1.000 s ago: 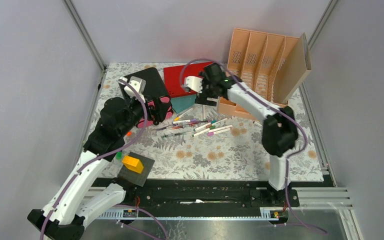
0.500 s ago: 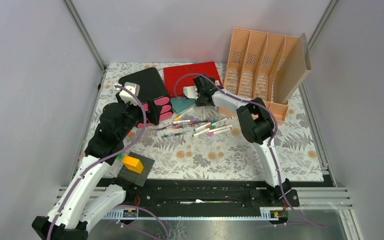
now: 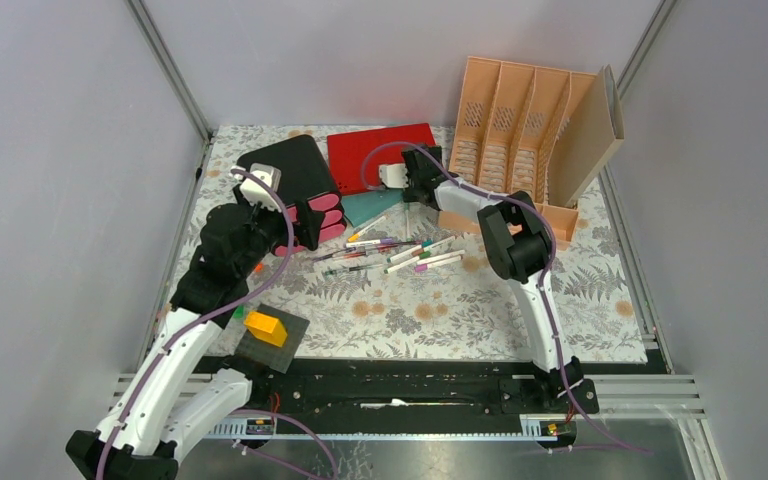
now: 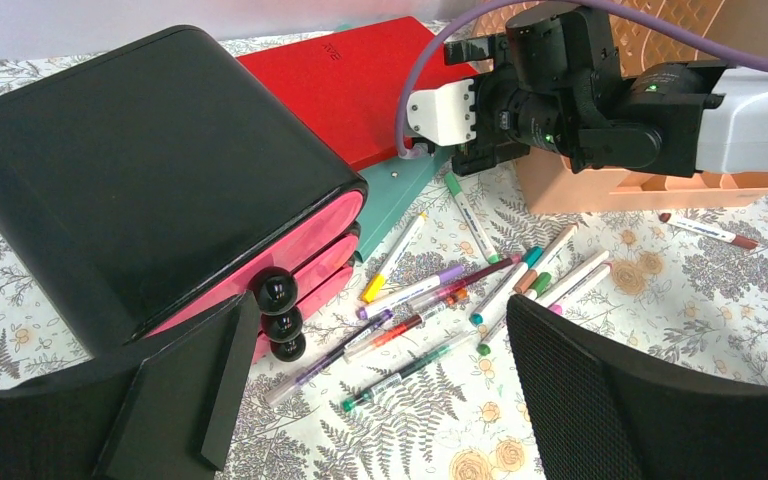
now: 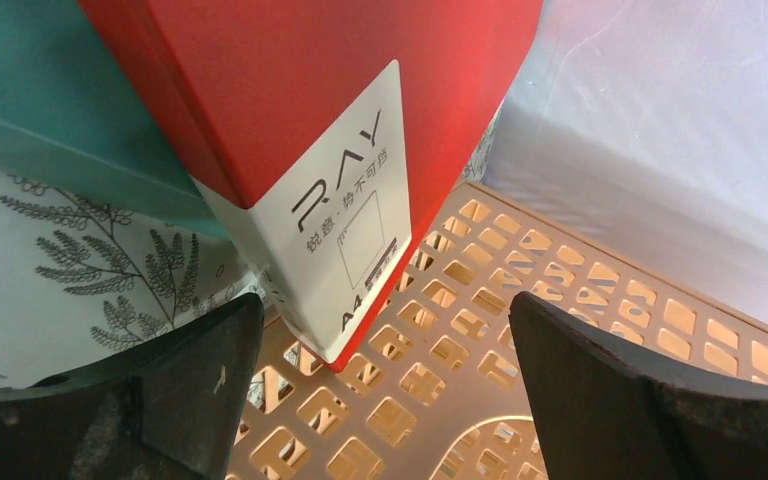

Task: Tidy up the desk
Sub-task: Pick up the folder from the corner of the board.

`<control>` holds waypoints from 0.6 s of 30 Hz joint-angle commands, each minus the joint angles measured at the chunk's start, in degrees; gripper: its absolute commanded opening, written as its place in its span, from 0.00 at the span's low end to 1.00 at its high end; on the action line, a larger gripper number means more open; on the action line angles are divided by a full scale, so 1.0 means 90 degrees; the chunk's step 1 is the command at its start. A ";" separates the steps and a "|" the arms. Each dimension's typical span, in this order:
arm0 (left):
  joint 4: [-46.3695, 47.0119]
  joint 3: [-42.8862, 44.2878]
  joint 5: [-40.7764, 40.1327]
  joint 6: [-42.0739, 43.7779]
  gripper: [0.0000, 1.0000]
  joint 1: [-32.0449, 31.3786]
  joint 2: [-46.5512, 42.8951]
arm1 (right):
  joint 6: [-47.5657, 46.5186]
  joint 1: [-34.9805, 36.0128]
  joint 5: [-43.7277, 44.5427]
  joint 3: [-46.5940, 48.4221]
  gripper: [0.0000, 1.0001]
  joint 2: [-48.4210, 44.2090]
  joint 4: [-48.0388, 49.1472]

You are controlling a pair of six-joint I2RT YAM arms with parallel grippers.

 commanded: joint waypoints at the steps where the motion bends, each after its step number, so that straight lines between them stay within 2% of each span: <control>1: 0.0302 -0.0026 0.0139 0.0088 0.99 0.0081 0.0037 | -0.0341 -0.0070 -0.0142 -0.0156 0.99 0.0120 0.0527; 8: 0.0314 -0.0038 0.0167 0.0087 0.99 0.0122 0.0039 | -0.0489 -0.0083 -0.0103 0.0015 0.94 0.0410 0.0597; 12: 0.0324 -0.0045 0.0175 0.0082 0.99 0.0129 0.0033 | -0.0578 -0.0087 -0.0090 -0.0026 0.87 0.0460 0.0682; 16: 0.0333 -0.0055 0.0205 0.0077 0.99 0.0132 0.0021 | -0.0765 -0.0092 -0.0123 -0.0283 0.71 0.0350 0.1001; 18: 0.0333 -0.0055 0.0213 0.0077 0.99 0.0147 0.0022 | -0.0847 -0.0090 -0.0172 -0.0465 0.59 0.0237 0.1146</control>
